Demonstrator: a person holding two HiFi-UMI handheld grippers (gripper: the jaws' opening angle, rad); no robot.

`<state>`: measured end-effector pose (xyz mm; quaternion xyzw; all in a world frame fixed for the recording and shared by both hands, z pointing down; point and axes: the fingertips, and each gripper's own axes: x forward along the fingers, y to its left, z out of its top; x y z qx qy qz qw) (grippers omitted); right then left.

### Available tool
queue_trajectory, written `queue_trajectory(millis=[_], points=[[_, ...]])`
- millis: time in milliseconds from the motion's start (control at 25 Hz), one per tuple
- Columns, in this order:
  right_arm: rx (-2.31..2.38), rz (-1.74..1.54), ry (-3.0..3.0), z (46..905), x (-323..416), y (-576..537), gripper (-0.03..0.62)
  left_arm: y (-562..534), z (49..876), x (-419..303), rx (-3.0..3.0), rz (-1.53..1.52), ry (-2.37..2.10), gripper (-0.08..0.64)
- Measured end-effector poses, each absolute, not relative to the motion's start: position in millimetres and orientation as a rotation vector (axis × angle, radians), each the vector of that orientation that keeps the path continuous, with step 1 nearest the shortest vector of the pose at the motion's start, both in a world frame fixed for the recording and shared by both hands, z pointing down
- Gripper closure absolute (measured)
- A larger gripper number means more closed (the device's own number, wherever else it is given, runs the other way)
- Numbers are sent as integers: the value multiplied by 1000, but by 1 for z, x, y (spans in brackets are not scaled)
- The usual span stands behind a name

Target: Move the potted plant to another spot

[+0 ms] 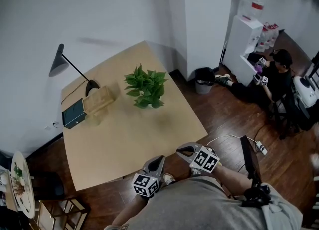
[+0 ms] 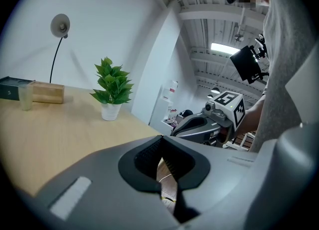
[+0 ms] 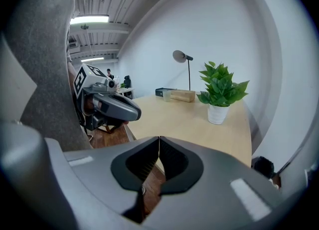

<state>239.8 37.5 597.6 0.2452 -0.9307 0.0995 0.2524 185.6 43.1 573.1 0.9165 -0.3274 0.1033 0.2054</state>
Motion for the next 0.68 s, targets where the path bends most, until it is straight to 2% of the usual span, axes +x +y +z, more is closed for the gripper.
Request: queue_trajectory(millis=[680], points=[[702,143,-2552,565,242,-11,583,-1,546,170,2591,226,-1022,560]])
